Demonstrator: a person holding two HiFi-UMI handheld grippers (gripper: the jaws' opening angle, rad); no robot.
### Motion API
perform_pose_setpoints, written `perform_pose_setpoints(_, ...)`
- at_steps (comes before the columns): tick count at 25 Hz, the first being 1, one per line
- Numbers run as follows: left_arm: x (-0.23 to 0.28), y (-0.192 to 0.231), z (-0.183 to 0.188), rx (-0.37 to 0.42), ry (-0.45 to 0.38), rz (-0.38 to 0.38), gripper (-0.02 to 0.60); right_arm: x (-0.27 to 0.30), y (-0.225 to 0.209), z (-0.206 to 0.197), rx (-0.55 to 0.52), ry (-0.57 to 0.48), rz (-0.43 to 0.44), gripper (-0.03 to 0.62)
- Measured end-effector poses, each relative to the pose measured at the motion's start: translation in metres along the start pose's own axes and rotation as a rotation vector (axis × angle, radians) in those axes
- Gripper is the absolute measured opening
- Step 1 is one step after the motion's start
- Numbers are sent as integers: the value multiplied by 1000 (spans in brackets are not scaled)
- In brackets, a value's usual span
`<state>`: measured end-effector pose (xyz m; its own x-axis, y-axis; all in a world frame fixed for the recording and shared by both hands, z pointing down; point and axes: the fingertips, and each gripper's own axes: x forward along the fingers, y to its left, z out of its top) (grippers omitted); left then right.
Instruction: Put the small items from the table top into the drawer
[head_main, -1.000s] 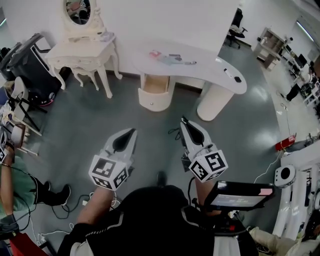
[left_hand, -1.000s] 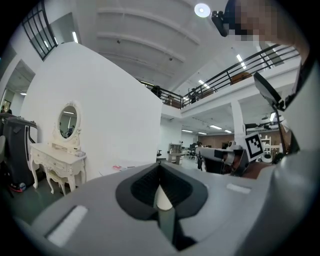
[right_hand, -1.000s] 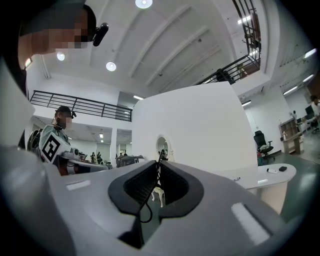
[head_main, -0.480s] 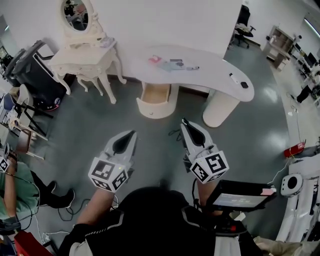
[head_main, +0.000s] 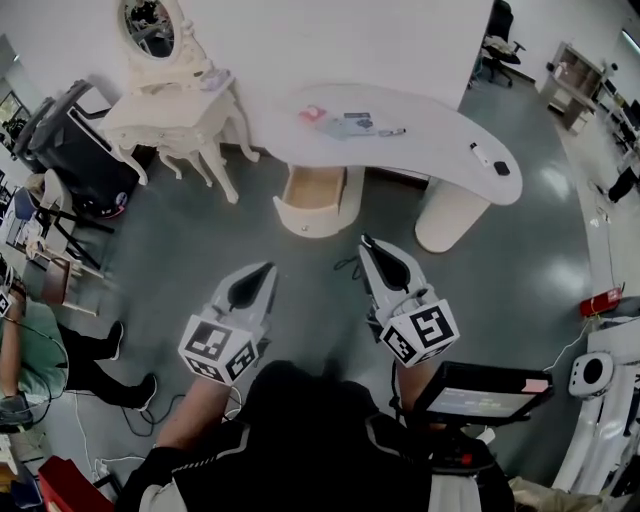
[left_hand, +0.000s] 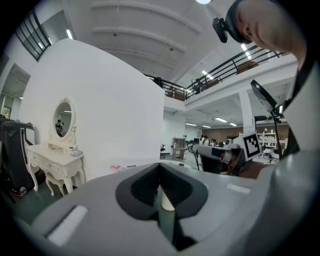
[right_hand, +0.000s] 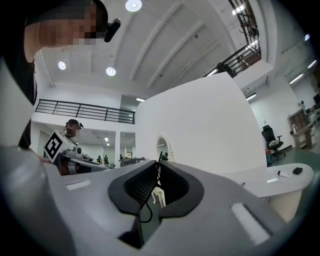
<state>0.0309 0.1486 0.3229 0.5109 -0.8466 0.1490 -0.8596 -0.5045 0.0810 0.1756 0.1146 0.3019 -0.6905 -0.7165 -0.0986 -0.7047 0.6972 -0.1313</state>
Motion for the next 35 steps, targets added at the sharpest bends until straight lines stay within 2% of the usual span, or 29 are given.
perform_pose_setpoints(7, 21, 30, 3, -22, -6, 2, 2, 33, -12, -11, 6, 32, 0, 28)
perform_pose_setpoints(17, 50, 110, 26, -32, -68, -32, 0, 114, -17, -3, -30, 45, -30, 28)
perform_pose_setpoints(23, 67, 159, 34, -29, -66, -33, 0, 158, -17, 3, -61, 48, -47, 28)
perform_pose_setpoints(30, 74, 200, 44, -37, -111, -128, 0, 206, -13, -2, -74, 83, -93, 28)
perform_pose_setpoints(35, 80, 228, 39, -30, -106, -170, 0, 233, -12, -11, -69, 115, -123, 28)
